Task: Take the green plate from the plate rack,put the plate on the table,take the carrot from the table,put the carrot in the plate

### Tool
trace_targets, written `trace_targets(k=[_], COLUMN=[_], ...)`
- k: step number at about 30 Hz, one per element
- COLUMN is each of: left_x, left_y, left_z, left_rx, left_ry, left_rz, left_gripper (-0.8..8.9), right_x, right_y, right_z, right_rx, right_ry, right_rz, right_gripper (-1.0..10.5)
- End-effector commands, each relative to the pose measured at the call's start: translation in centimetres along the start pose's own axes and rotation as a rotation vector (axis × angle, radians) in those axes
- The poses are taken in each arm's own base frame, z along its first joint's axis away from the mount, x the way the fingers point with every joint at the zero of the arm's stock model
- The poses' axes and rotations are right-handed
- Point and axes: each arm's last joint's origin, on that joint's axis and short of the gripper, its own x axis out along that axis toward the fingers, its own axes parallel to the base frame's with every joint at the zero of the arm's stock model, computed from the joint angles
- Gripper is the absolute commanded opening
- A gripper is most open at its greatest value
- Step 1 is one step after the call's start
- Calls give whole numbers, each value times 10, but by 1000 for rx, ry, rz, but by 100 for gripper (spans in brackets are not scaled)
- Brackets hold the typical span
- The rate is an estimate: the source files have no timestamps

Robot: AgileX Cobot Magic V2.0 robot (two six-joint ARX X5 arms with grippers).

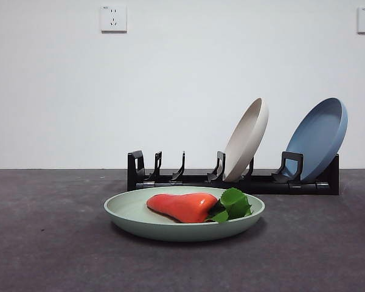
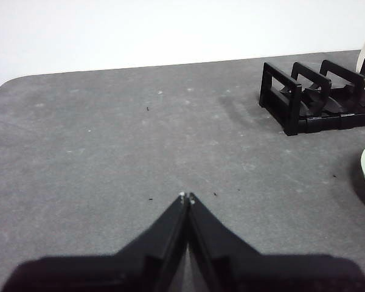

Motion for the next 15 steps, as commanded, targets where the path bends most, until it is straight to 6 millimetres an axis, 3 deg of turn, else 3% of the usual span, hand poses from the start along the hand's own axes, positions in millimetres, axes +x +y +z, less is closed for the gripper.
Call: trace_targets(k=[1, 11, 15], left_x=[1, 1, 1], left_y=[0, 0, 0], left_z=[-4, -4, -4], left_rx=[-8, -8, -8], left_ry=[9, 9, 9], left_rz=[6, 6, 6], left_gripper=[-3, -3, -3], right_x=[1, 0, -15], right_y=[0, 0, -4], right_z=[-1, -1, -6], right_rx=[4, -5, -77], right_ry=[1, -5, -113], right_rz=[0, -1, -60], right_gripper=[1, 1, 1])
